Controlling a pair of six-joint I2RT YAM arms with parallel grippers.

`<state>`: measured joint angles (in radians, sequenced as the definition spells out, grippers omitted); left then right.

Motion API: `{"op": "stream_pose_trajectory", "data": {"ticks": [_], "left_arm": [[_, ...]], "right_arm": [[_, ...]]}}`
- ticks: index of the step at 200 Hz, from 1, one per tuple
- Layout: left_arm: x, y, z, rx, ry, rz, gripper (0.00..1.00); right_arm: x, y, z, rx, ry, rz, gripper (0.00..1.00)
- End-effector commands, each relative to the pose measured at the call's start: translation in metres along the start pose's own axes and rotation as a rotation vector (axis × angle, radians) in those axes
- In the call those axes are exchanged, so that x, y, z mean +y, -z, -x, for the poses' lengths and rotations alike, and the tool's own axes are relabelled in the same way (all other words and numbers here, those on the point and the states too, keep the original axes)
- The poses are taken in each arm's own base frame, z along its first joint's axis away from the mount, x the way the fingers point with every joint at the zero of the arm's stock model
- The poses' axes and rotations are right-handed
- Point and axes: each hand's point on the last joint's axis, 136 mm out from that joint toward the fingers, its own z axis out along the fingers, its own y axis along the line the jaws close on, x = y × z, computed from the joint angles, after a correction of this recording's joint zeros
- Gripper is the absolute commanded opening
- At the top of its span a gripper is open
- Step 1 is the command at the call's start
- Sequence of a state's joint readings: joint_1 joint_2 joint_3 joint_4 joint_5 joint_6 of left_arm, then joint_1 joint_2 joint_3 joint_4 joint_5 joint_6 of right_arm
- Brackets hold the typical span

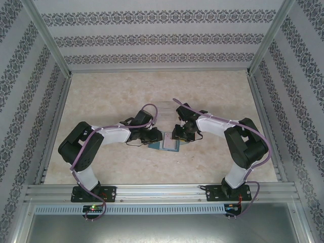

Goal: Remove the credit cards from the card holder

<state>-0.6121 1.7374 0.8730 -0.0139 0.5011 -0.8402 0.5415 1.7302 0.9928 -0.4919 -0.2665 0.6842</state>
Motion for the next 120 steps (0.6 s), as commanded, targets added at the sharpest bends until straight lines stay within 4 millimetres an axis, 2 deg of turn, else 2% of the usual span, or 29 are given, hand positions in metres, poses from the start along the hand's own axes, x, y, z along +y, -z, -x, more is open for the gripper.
{"op": "stream_pose_trajectory", "data": {"ticks": [1,21,71,120], "left_arm": [[-0.001,0.008,-0.001,-0.010,0.013,-0.014,0.19],[-0.004,0.009,-0.001,-0.010,0.010,-0.018,0.21],[-0.006,0.014,0.000,-0.006,-0.043,0.064,0.34],[-0.009,0.021,0.000,0.003,-0.121,0.198,0.38]], "right_arm": [[-0.003,-0.007,-0.003,0.009,0.013,-0.031,0.35],[-0.004,-0.009,-0.002,0.008,0.022,-0.040,0.34],[0.000,-0.009,0.004,-0.005,0.044,-0.032,0.32],[0.008,-0.008,0.011,-0.018,0.075,-0.014,0.31]]}}
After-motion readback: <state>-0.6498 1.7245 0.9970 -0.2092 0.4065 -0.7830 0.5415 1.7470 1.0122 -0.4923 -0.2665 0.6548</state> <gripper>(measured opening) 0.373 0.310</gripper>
